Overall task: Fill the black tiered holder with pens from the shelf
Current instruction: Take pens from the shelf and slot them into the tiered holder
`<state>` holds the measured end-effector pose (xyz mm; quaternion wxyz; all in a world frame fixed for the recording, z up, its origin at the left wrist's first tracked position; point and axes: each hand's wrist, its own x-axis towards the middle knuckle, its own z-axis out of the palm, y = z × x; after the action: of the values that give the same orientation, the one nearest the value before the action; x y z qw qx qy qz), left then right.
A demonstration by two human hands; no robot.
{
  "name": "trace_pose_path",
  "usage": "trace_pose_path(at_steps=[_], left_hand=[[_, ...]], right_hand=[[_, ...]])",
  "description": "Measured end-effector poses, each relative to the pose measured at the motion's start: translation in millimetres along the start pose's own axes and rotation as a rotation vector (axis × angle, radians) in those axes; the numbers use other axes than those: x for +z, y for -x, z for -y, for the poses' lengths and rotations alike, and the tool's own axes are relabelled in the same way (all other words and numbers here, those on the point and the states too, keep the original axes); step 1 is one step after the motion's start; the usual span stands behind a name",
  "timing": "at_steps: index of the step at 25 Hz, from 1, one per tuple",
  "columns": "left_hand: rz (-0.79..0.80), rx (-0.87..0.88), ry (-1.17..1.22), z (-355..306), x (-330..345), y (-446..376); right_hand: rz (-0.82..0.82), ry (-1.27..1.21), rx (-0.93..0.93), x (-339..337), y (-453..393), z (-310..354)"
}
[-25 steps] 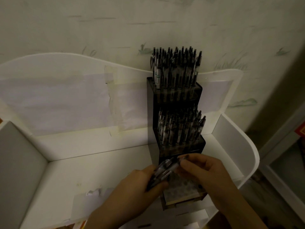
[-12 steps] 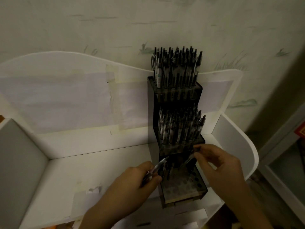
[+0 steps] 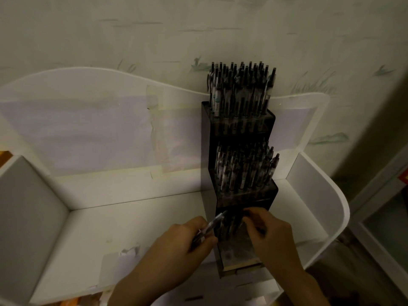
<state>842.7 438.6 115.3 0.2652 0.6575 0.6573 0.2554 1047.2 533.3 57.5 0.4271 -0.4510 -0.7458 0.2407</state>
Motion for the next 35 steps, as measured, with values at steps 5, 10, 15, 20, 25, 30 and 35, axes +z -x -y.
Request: trace_pose_path(at_steps=[5,10,15,20,25,30,35], left_hand=[[0.013,0.003,-0.026,-0.2,4.1,-0.8],[0.026,0.025,-0.031,-3.1,4.3,-4.0],[0.015,0.02,-0.024,-4.7,1.2,-5.0],[0.02,0.012,-0.009,-3.6,1.8,-4.6],[0.027,0.016,-0.014,-2.4,4.4,-6.8],[0.055,0.051,-0.097,-3.9,14.0,-12.5],[0.055,0.064,-0.126,-5.8,20.4,-15.0]], right_hand=[[-0.029,0.043,-0.003,3.3,-5.0,-0.6],[0.001,0.127,-0.032,-0.3,-11.2,-1.1],[0.075,0.186,-0.03,4.7,-4.7,0.1],[0.084,0.116,0.069,6.2,-6.0,3.8],[-0.018,0.02,0.117,-8.7,-1.4,19.7],[0.146,-0.392,0.223,-19.8,-0.7,43.4],[0.208,-0.522,0.349,-19.8,-4.0,46.5]])
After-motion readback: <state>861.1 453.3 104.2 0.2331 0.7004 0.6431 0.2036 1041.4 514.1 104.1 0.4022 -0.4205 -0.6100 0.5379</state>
